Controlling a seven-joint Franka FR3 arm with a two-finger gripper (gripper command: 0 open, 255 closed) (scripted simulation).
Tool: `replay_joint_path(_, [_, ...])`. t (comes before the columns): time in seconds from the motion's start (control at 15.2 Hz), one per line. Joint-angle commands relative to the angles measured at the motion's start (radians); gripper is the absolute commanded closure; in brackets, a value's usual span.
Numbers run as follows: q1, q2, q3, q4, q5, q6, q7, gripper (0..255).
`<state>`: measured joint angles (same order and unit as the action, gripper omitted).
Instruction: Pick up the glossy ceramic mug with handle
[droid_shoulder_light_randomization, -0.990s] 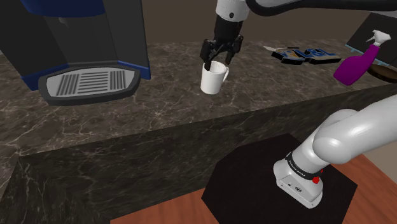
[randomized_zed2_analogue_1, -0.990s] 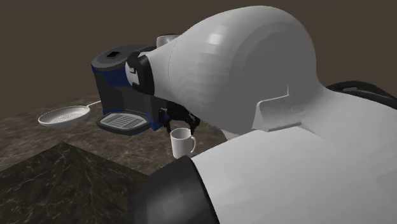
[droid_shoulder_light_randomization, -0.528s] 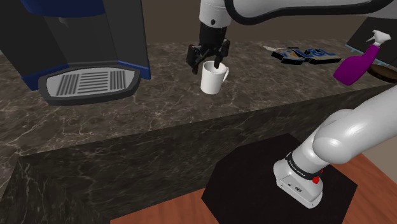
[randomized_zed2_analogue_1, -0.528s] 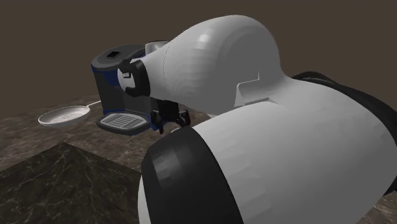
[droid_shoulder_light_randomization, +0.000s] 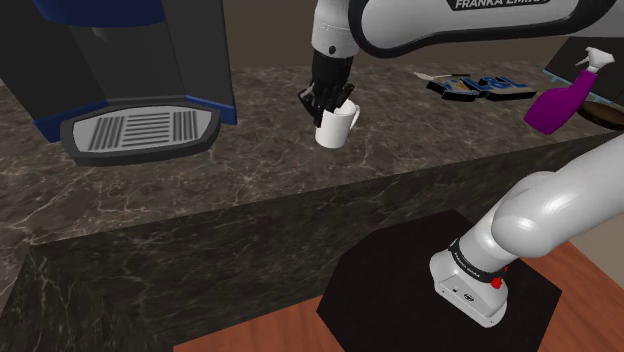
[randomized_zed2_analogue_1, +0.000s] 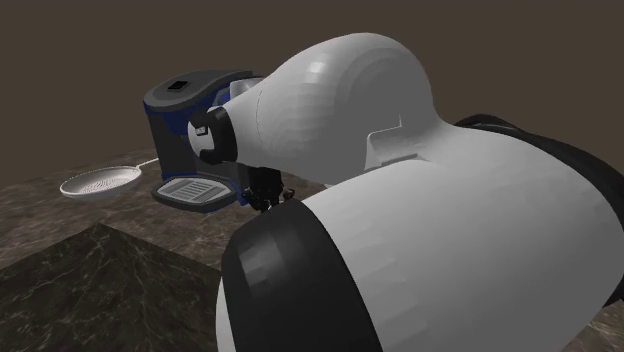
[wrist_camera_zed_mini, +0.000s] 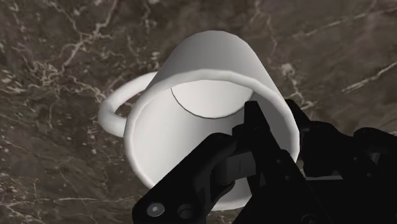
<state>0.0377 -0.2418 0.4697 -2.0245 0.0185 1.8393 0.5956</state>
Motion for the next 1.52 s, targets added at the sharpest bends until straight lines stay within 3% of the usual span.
replay_joint_path(0.0, [0.0,0.0,0.0,-0.001,0.0,0.001,0.0,255])
replay_joint_path(0.4, [0.0,0.003,0.001,0.002,-0.001,0.001,0.001,255])
replay_joint_path(1.45, [-0.007,0.023,-0.004,0.225,-0.011,-0.204,-0.005,255])
